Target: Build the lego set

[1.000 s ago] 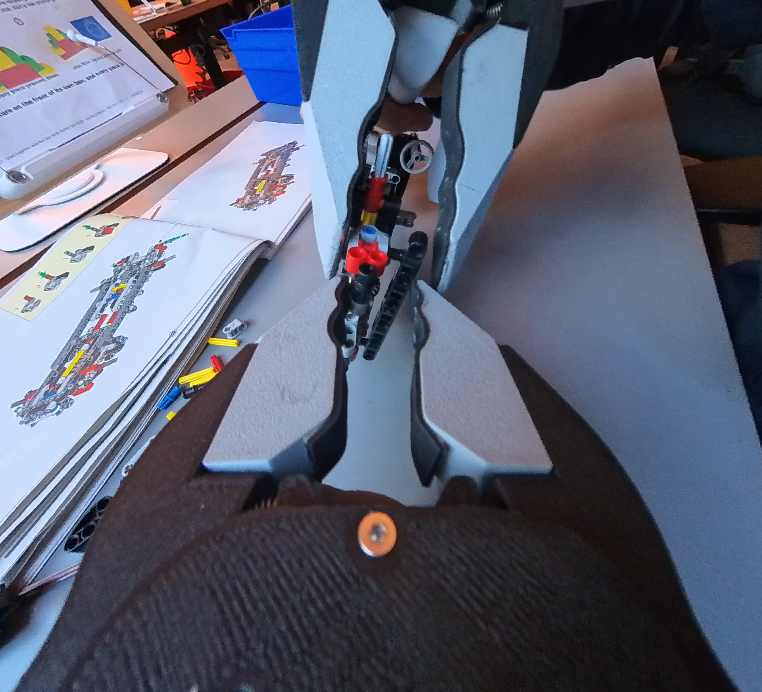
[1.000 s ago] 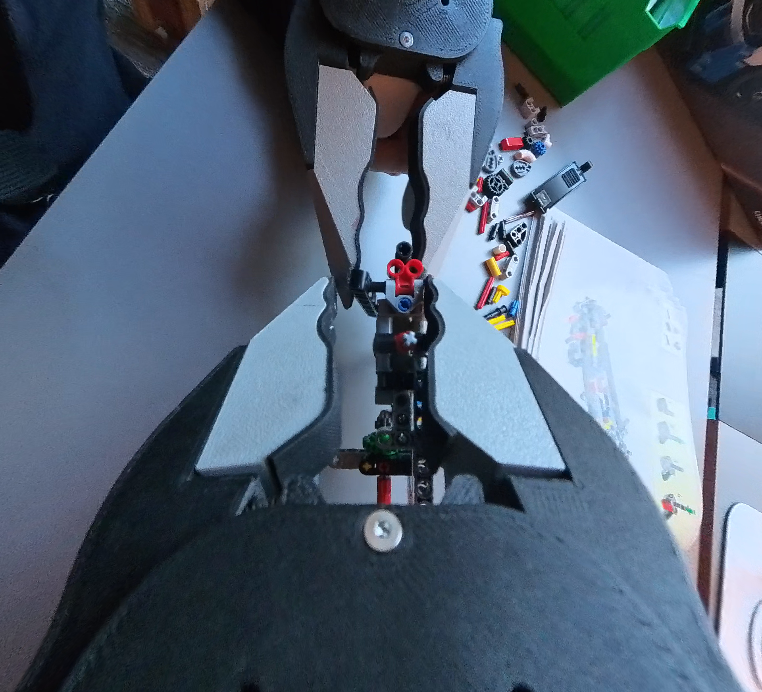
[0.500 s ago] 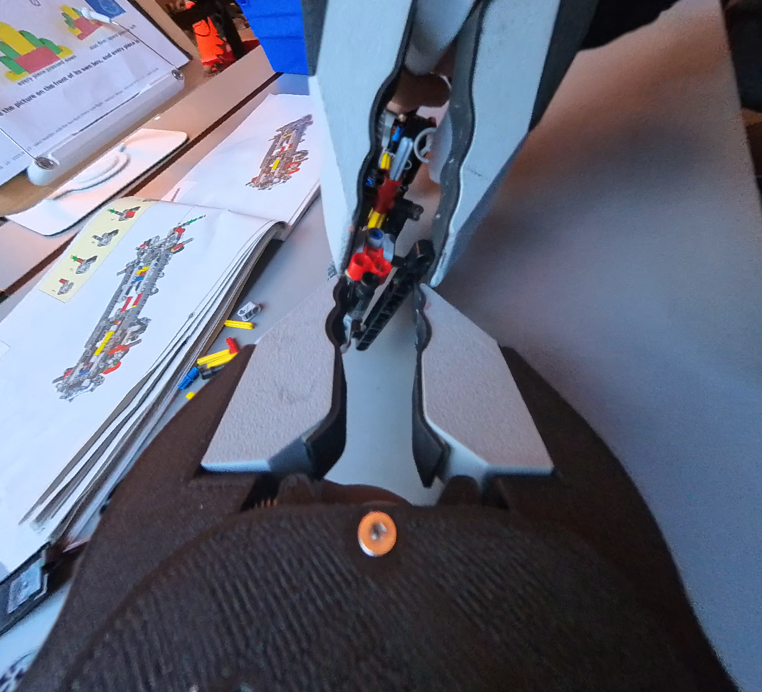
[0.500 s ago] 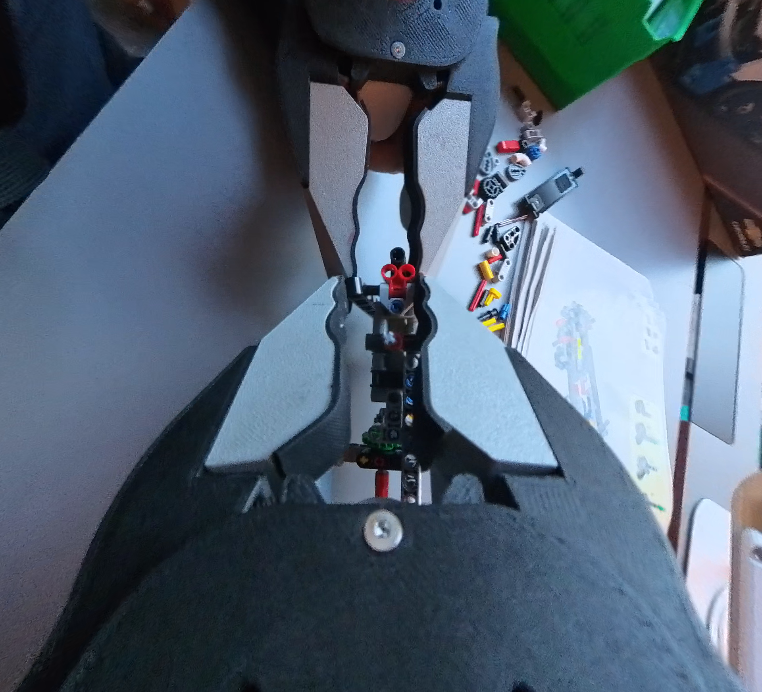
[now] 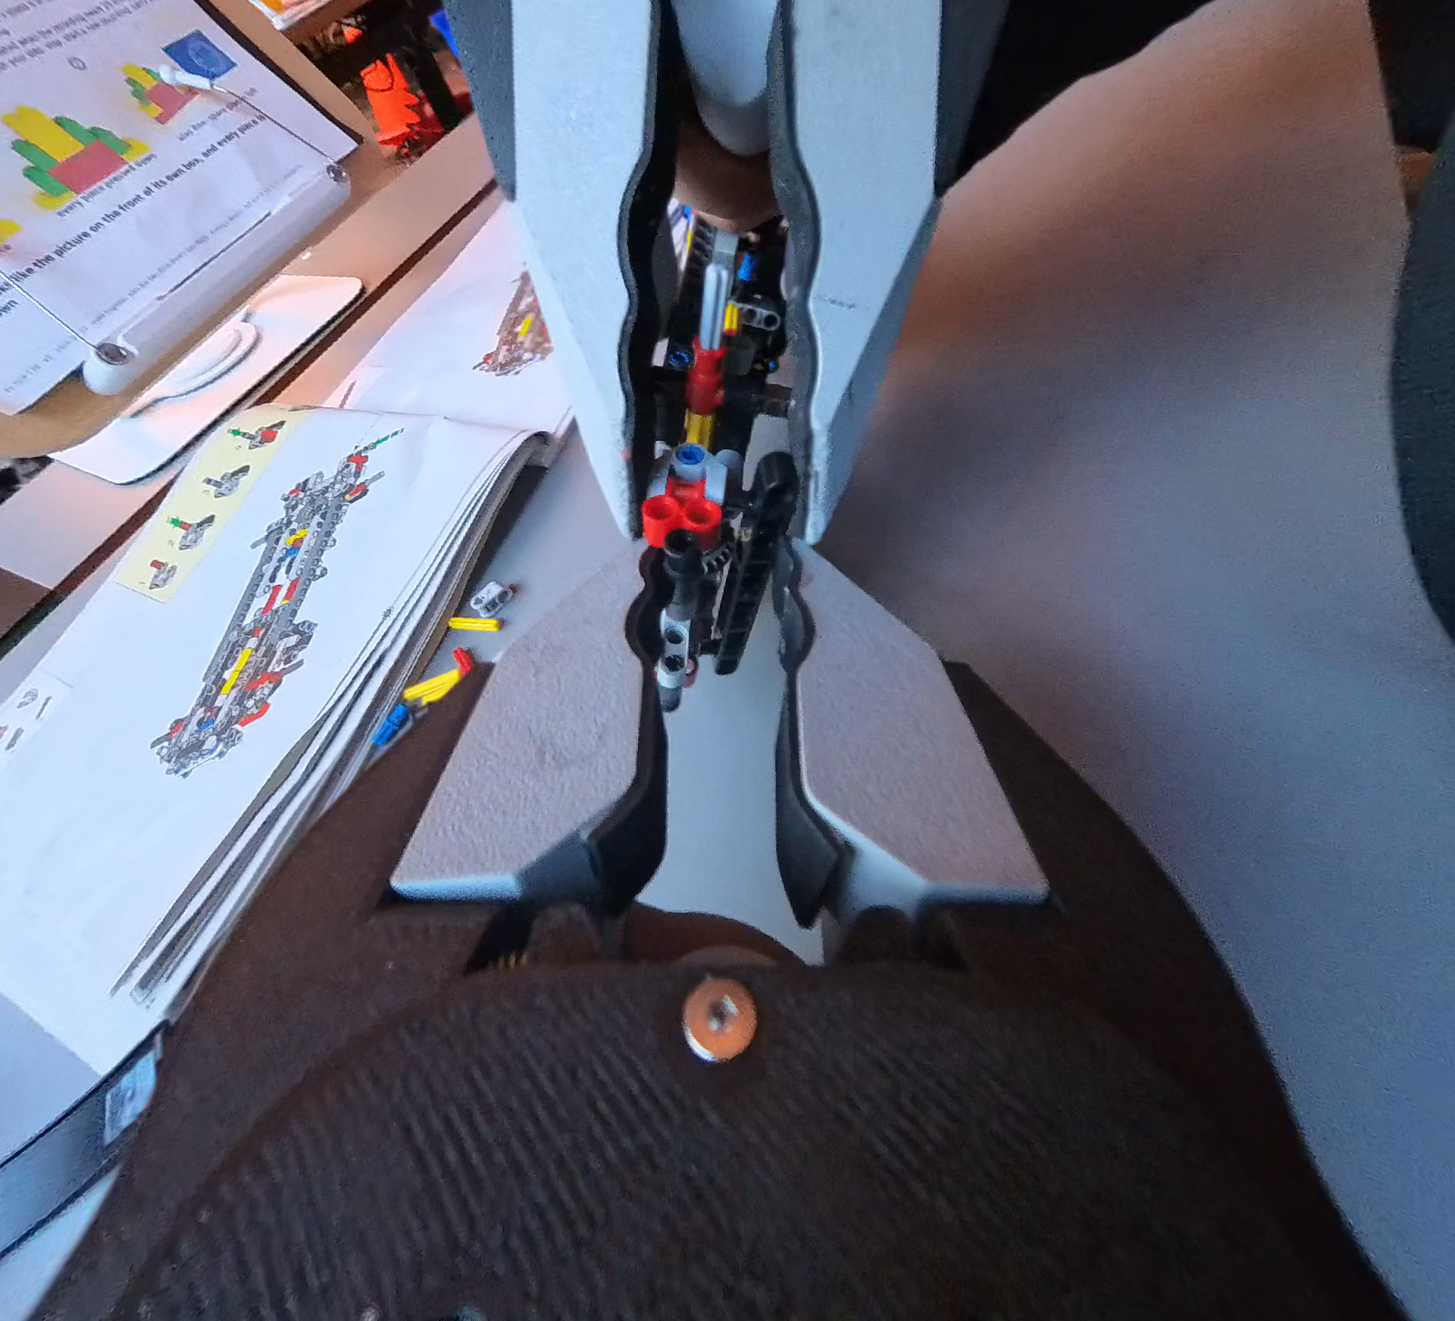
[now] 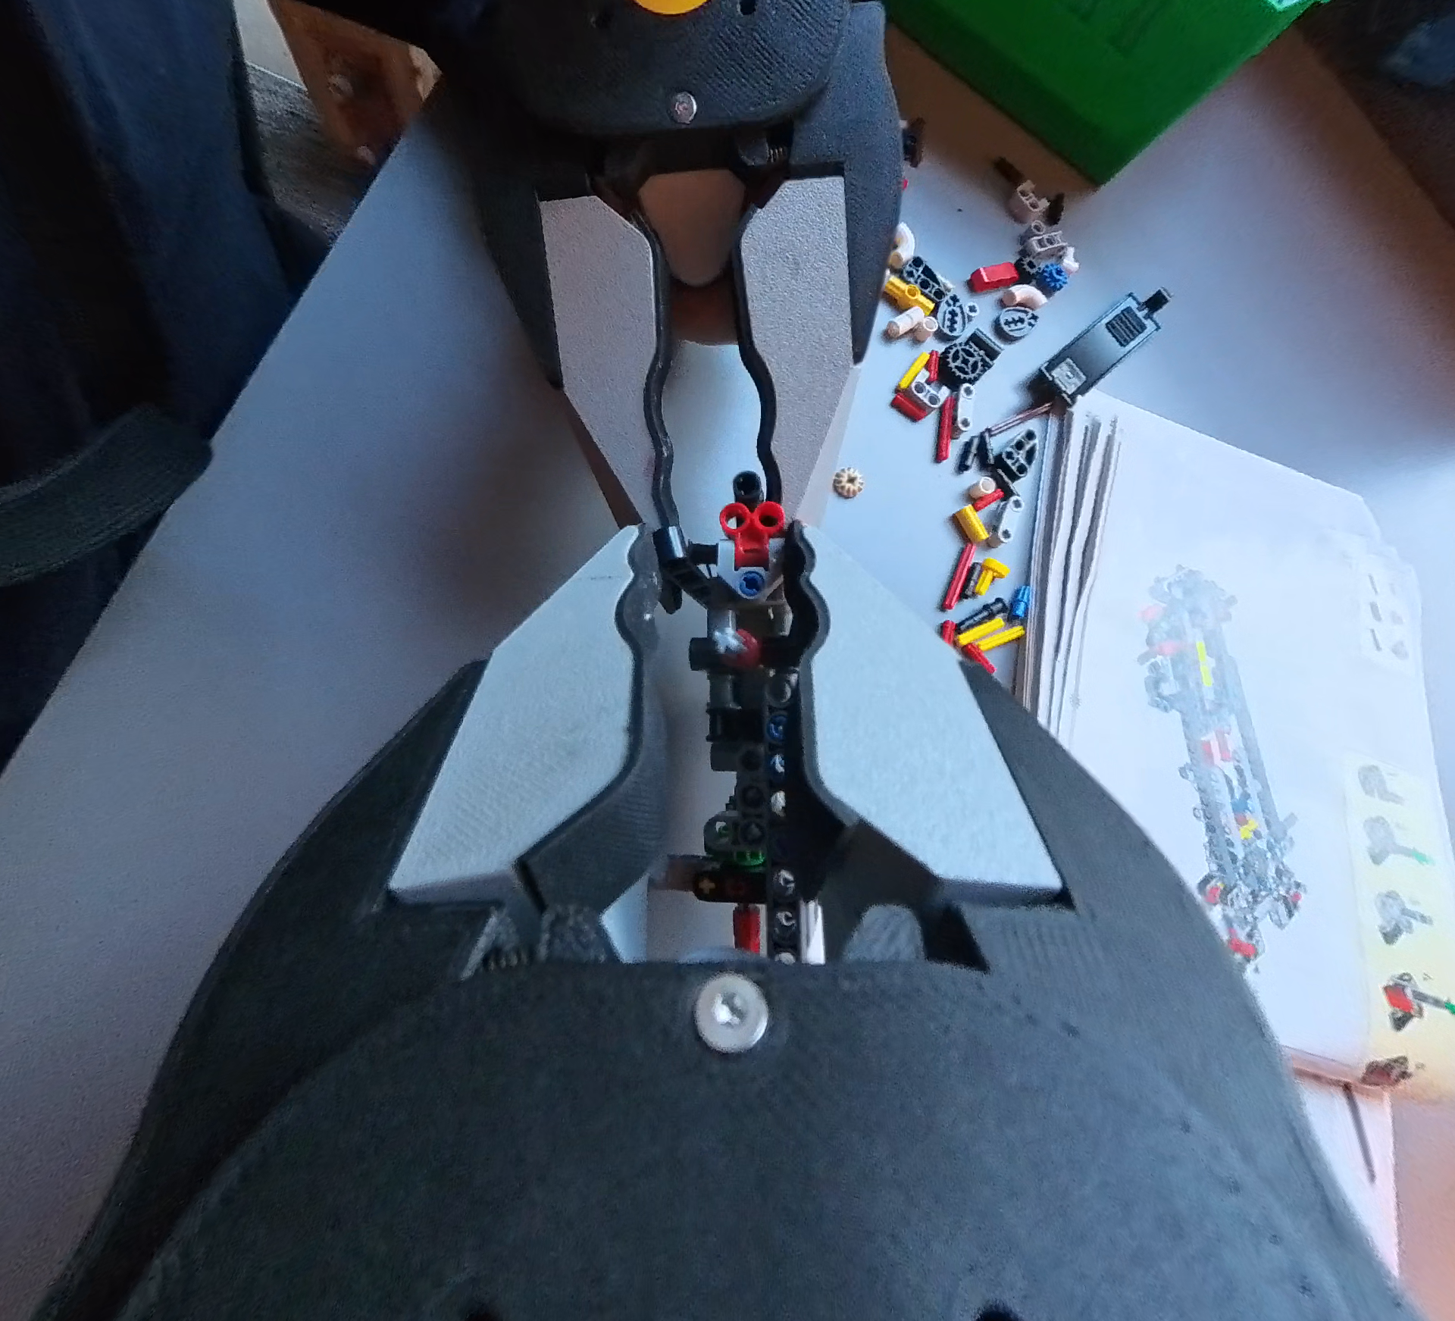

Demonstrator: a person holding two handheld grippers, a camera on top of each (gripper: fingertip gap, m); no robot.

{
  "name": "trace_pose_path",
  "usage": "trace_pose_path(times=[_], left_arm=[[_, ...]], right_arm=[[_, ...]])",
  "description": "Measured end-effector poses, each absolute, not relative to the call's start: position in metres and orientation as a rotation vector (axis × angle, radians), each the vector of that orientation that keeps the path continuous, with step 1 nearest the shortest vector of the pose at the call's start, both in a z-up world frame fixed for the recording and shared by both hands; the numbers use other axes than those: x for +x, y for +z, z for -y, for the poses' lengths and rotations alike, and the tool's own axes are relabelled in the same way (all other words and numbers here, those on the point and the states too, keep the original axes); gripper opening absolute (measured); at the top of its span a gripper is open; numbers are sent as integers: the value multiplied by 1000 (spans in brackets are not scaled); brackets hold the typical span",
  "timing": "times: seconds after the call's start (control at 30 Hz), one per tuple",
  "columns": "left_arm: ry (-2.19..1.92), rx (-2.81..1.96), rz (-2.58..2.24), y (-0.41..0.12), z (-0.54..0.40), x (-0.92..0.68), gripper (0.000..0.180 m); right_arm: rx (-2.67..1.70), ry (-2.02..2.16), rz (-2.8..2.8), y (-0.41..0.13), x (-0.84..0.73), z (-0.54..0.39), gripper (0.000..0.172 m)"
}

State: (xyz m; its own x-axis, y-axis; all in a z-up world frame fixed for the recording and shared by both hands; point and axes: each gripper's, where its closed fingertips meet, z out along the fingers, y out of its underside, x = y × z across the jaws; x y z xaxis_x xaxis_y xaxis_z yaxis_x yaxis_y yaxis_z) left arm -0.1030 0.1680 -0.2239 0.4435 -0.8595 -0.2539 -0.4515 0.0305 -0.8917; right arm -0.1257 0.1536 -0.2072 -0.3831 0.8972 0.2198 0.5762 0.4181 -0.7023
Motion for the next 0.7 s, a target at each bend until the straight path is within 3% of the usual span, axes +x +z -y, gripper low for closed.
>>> trace_pose_path(times=[0.37,0.47,0.57,0.7], left_arm=[[-561,-1646,-1266,-229,-168,-104,25],[-486,-1553,-1122,-207,-179,-105,30],[-412,-1435,-958,-178,-177,-118,21],[-391,-1469,-1030,-191,-159,-102,22]], right_arm=[[-1343,561,1896,-207,-126,-155,29],[-1371,629,1729,-183,-120,-168,29],[-1425,709,1616,-166,-109,-178,29],[-1446,793,1574,-157,-104,-178,29]])
